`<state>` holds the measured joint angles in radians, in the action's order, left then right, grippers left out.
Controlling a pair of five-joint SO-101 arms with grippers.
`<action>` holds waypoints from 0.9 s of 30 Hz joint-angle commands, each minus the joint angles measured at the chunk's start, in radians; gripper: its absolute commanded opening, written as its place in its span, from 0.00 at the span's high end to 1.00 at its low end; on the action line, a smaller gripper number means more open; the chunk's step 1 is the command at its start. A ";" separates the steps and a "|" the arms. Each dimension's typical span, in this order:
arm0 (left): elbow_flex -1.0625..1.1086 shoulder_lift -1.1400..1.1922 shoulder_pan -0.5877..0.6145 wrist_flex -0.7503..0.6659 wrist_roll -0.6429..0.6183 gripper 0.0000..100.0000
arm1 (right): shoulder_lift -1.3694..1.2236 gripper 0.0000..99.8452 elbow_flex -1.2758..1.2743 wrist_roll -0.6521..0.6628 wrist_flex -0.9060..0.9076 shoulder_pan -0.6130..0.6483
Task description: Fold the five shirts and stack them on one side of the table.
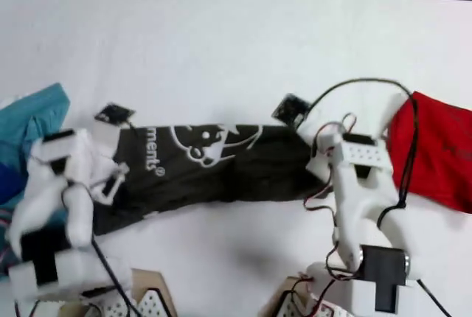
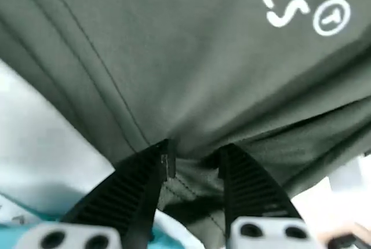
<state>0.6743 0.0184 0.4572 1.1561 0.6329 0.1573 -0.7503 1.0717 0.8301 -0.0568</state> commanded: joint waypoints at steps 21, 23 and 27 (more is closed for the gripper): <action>-0.326 0.028 0.055 0.238 -0.049 0.81 | 0.096 0.72 0.106 -0.229 0.239 0.082; -0.337 0.075 0.074 0.221 0.017 0.81 | 0.096 0.72 0.117 -0.229 0.265 0.081; -0.403 0.167 0.127 0.152 0.049 0.82 | 0.096 0.72 0.150 -0.229 0.314 0.081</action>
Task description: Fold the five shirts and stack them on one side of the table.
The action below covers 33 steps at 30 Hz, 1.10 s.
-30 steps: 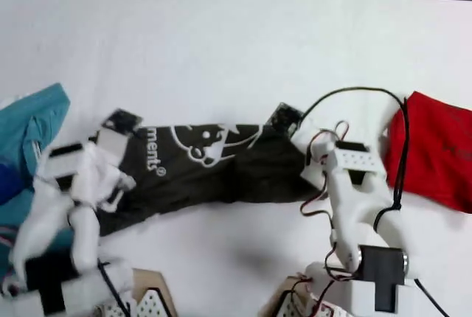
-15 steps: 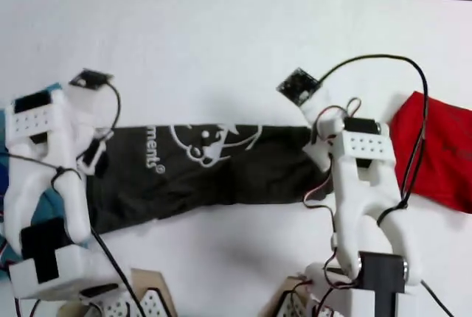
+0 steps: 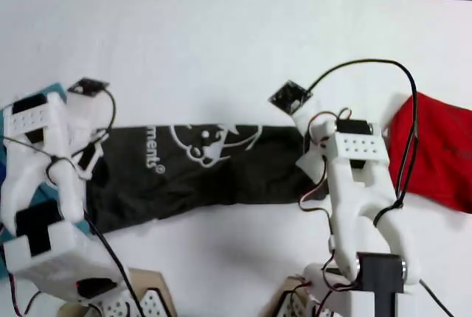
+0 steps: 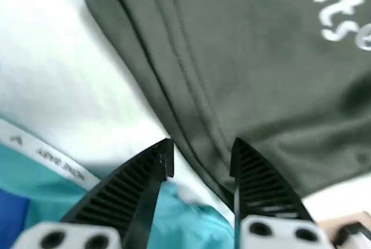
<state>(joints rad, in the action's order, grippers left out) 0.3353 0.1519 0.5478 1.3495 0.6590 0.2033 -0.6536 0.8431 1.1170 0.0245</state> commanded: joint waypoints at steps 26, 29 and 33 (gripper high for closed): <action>-0.538 0.333 0.035 0.311 -0.103 0.82 | 0.050 0.72 0.095 0.040 0.058 0.005; -0.519 0.344 0.035 0.307 -0.118 0.82 | 0.050 0.72 0.097 0.041 0.058 0.005; -0.458 0.342 0.021 0.267 -0.127 0.82 | 0.050 0.72 0.097 0.041 0.058 0.010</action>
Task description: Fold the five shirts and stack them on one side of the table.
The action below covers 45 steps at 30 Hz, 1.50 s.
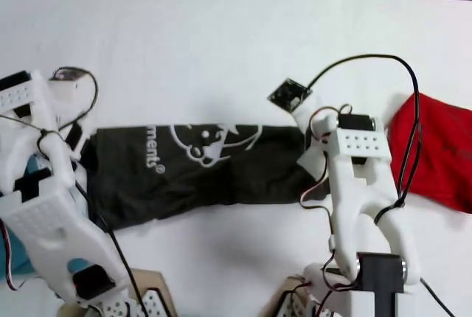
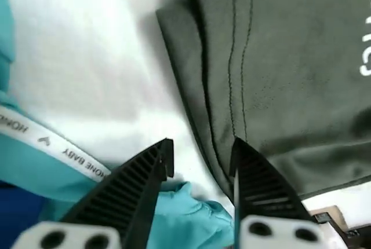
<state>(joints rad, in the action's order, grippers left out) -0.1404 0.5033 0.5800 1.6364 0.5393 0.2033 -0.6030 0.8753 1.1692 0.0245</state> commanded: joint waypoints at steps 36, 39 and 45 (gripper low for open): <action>0.131 0.098 -0.058 -0.193 -0.140 0.76 | 0.048 0.72 0.044 0.008 0.007 0.076; -0.001 0.212 -0.066 -0.066 -0.175 0.77 | 0.050 0.72 0.046 0.008 0.007 0.073; -0.432 0.479 -0.143 0.153 -0.176 0.84 | 0.058 0.72 0.046 0.009 0.007 0.067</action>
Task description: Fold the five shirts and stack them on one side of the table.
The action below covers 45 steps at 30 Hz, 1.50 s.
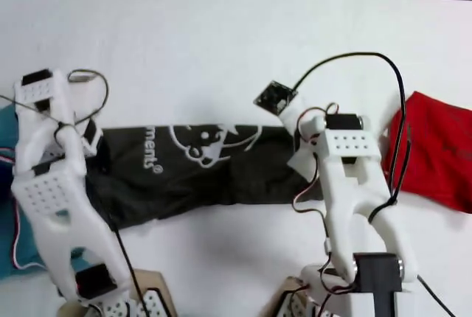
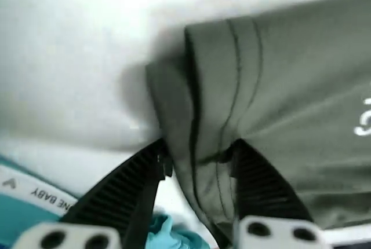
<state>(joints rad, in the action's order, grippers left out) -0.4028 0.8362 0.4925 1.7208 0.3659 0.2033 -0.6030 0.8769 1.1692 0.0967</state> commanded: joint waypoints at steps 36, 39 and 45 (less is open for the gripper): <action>-0.130 -0.368 -0.419 0.066 -0.023 0.98 | 0.223 0.72 -0.044 0.000 -0.038 -0.354; -0.113 -0.428 -0.494 0.066 -0.025 0.98 | 0.226 0.72 -0.097 0.000 -0.059 -0.357; -0.114 -0.517 -0.680 0.064 -0.020 0.98 | 0.226 0.72 -0.114 0.000 -0.099 -0.463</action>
<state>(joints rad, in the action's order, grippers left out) -0.5148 0.4189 -0.0982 1.7729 0.3445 0.3874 -0.7196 0.8769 1.0909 -0.3115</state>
